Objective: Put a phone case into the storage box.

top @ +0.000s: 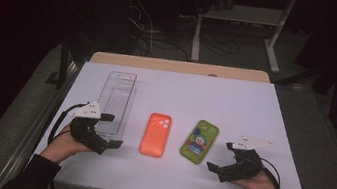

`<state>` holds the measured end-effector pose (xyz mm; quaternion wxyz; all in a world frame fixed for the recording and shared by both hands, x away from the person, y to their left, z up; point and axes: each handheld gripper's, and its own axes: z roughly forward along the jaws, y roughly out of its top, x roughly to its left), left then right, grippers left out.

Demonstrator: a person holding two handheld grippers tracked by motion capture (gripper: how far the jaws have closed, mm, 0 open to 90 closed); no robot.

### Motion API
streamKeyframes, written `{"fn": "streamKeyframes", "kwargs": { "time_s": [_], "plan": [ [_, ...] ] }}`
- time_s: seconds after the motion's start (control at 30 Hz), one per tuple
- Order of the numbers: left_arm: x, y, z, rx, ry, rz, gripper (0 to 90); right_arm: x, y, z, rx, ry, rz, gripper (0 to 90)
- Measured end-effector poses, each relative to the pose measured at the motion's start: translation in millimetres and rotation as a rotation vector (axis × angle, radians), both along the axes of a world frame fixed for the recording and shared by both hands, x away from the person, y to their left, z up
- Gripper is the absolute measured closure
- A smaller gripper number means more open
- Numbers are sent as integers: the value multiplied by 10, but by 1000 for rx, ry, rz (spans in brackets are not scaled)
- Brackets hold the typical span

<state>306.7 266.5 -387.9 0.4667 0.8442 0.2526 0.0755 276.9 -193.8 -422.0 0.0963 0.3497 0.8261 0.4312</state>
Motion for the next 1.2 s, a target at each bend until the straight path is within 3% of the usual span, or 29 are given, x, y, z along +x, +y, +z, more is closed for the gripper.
{"fn": "streamKeyframes", "kwargs": {
  "time_s": [0.3,0.83,0.93,1.17,1.2],
  "plan": [
    [43,-72,8,23,27,-16,2,-4,6,5,-2,1,-3,0],
    [149,-379,39,36,49,-52,153,36,23,36,7,7,29,0],
    [148,-440,52,43,51,-61,193,51,31,32,1,4,36,0],
    [156,-609,60,45,62,-66,416,46,48,51,3,-2,45,0],
    [155,-648,55,49,64,-71,416,46,48,53,3,-3,45,0]
  ]
}}
